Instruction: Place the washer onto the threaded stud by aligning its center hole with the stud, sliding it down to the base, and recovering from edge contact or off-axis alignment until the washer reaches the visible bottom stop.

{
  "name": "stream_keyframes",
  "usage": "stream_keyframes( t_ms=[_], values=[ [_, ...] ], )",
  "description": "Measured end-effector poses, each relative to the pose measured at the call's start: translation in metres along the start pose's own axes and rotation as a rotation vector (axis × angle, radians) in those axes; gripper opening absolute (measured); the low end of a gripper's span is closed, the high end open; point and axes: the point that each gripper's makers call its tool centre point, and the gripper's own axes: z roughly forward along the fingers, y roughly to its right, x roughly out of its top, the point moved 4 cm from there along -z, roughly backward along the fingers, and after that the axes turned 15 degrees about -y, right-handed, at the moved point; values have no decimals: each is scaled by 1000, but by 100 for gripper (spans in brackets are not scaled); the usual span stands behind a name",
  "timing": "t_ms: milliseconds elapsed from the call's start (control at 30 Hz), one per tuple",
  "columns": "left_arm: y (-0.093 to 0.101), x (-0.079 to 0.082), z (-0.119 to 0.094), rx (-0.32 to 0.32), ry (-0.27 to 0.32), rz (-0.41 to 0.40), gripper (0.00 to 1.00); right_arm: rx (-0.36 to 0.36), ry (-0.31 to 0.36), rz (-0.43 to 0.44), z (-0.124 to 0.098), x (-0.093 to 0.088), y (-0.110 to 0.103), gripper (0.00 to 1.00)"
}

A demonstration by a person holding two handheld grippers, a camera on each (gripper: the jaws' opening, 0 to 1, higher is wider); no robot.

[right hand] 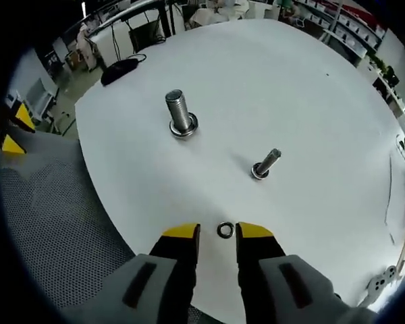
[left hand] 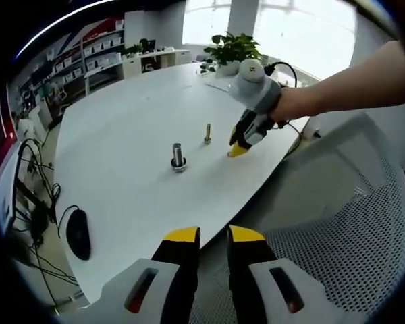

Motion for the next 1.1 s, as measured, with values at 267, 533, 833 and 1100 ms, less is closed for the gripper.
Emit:
stream_keyframes(
  t_ms=[267, 533, 833, 1100],
  values=[
    [0, 0, 0, -1, 1, -4, 13, 21, 24, 22, 0, 0, -1, 28],
    [-1, 1, -1, 7, 4, -12, 14, 28, 36, -8, 3, 5, -10, 30],
    [-1, -1, 0, 10, -10, -10, 14, 11, 12, -44, 9, -5, -11, 31],
    [-4, -3, 0, 24, -15, -28, 14, -35, -29, -71, 16, -10, 3, 30]
  ],
)
